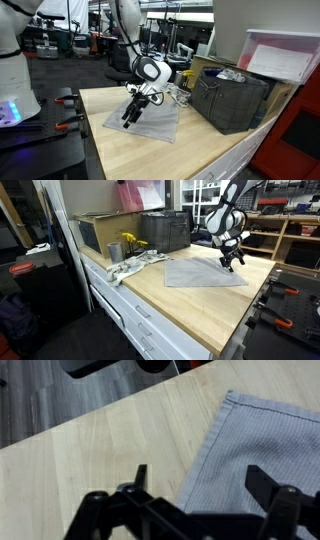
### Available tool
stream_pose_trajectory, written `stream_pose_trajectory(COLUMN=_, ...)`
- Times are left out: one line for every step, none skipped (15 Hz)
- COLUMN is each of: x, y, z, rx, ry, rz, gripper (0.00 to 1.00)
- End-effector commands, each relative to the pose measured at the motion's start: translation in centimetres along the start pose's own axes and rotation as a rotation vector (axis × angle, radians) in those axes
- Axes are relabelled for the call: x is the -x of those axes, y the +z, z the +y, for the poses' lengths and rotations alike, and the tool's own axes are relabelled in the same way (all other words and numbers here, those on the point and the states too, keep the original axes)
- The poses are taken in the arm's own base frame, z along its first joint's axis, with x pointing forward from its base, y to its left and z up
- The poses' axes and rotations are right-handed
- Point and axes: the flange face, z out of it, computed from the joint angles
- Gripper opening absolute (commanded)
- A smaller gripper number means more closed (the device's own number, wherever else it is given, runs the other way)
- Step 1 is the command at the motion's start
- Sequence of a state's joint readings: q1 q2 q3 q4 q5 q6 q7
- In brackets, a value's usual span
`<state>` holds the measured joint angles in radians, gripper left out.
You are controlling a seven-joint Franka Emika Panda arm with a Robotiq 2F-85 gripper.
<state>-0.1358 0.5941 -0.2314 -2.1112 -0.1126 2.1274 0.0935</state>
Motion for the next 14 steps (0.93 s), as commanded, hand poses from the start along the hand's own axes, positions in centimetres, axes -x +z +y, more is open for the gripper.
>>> stream_pose_trajectory(x=3.2, y=-4.0, z=1.1, rx=-0.039, ry=-0.027, rz=0.077, gripper=1.00)
stream_pose_trajectory(x=3.4, y=-5.1, z=1.1, rx=-0.046, ry=-0.022, rz=0.101, gripper=1.00)
stream_pose_trajectory(x=3.2, y=-6.1, z=1.0, rx=-0.052, ry=-0.018, rz=0.126, gripper=1.00)
stream_pose_trajectory(x=3.2, y=-7.3, z=0.9, rx=-0.060, ry=-0.019, rz=0.152, gripper=1.00)
stream_pose_trajectory(x=3.1, y=-8.5, z=0.8, rx=-0.071, ry=-0.022, rz=0.183, gripper=1.00)
stream_pose_trajectory(x=3.2, y=-9.7, z=0.7, rx=-0.078, ry=-0.025, rz=0.216, gripper=1.00)
stream_pose_trajectory(x=3.4, y=-11.0, z=0.6, rx=-0.088, ry=-0.032, rz=0.262, gripper=1.00)
stream_pose_trajectory(x=3.5, y=-12.3, z=0.5, rx=-0.096, ry=-0.033, rz=0.323, gripper=1.00)
stream_pose_trajectory(x=2.5, y=-10.2, z=0.2, rx=-0.065, ry=-0.015, rz=0.245, gripper=1.00)
stream_pose_trajectory(x=2.6, y=-11.3, z=0.1, rx=-0.071, ry=-0.017, rz=0.281, gripper=1.00)
stream_pose_trajectory(x=2.8, y=-11.9, z=0.0, rx=-0.074, ry=-0.018, rz=0.297, gripper=1.00)
stream_pose_trajectory(x=2.9, y=-12.2, z=0.0, rx=-0.075, ry=-0.019, rz=0.303, gripper=1.00)
stream_pose_trajectory(x=2.9, y=-12.3, z=0.0, rx=-0.076, ry=-0.019, rz=0.305, gripper=1.00)
stream_pose_trajectory(x=2.9, y=-12.3, z=0.1, rx=-0.076, ry=-0.018, rz=0.305, gripper=1.00)
